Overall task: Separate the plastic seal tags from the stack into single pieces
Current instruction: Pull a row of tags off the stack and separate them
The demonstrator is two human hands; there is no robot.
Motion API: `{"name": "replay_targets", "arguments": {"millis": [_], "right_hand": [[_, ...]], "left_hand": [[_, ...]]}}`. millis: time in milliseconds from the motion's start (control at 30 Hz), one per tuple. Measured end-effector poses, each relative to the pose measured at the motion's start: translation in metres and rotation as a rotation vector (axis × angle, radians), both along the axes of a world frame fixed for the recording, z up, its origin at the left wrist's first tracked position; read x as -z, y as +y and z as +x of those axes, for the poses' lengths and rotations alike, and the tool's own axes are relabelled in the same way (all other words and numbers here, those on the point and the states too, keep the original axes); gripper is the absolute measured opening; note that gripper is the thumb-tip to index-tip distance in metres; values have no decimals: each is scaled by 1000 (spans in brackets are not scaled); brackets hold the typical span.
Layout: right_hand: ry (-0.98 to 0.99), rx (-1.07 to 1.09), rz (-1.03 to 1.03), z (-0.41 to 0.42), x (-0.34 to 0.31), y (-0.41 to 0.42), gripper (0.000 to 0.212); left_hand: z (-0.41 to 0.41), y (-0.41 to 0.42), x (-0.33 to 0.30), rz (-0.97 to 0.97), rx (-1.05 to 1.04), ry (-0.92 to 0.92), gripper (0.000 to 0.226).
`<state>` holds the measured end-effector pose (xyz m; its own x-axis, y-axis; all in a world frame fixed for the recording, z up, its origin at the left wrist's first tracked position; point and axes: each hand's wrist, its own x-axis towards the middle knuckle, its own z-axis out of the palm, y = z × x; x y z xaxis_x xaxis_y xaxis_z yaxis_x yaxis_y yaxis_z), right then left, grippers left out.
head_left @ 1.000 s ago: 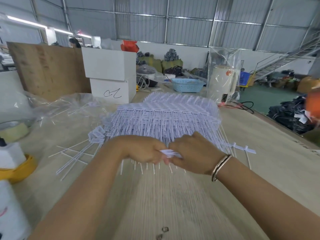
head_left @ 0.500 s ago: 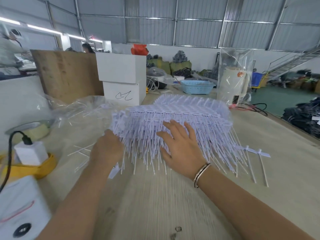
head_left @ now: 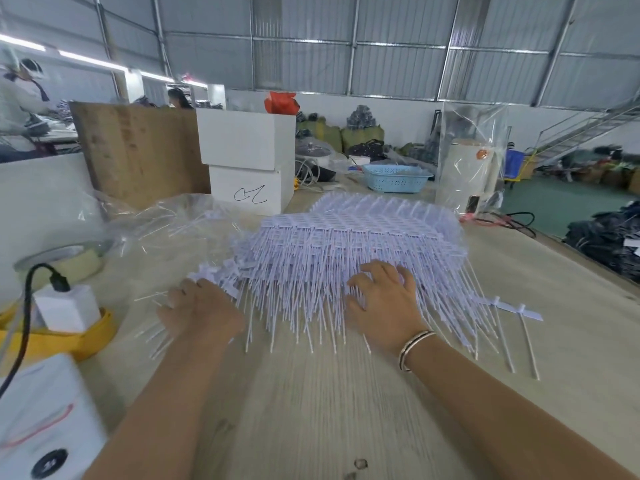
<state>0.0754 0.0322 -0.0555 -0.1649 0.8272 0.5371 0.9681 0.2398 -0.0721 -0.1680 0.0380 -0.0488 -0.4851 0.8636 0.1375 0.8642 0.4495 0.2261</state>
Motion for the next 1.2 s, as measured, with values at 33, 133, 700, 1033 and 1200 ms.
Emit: {"name": "replay_targets", "arguments": {"millis": [33,133,700,1033,1200], "right_hand": [[20,25,2,6,1,2,32],[65,92,-9,22,2,12,33],[-64,453,-231,46,-20,60,38],[-99,393,-64,65,-23,63,44],[65,296,1,77,-35,87,27]], "left_hand": [[1,0,0,-9,15,-31,49],[3,0,1,-13,101,-104,40],[57,-15,-8,305,599,14,24],[127,-4,-15,215,842,-335,18],[141,-6,12,332,818,-192,25]]}}
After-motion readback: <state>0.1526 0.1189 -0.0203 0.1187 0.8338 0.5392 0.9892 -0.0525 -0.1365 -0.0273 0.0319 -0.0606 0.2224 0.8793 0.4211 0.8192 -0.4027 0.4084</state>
